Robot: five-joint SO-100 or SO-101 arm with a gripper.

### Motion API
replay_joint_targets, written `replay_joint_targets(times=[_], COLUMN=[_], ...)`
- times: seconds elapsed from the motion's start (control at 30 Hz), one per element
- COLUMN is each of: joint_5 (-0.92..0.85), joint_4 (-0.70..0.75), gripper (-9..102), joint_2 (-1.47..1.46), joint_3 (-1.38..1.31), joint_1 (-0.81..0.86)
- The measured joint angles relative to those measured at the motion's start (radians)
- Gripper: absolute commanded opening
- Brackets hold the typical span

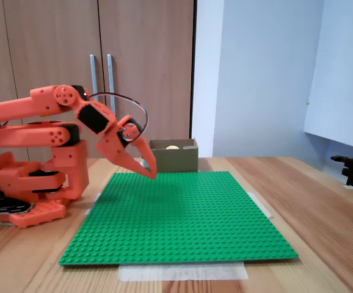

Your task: Pick the ball and put it in the box.

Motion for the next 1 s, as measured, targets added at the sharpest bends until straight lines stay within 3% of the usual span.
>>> replay_joint_targets(times=[1.0], joint_5=[-0.046], joint_4=[-0.181], gripper=[-1], joint_2=[-0.008], joint_3=[0.204], joint_1=[0.031])
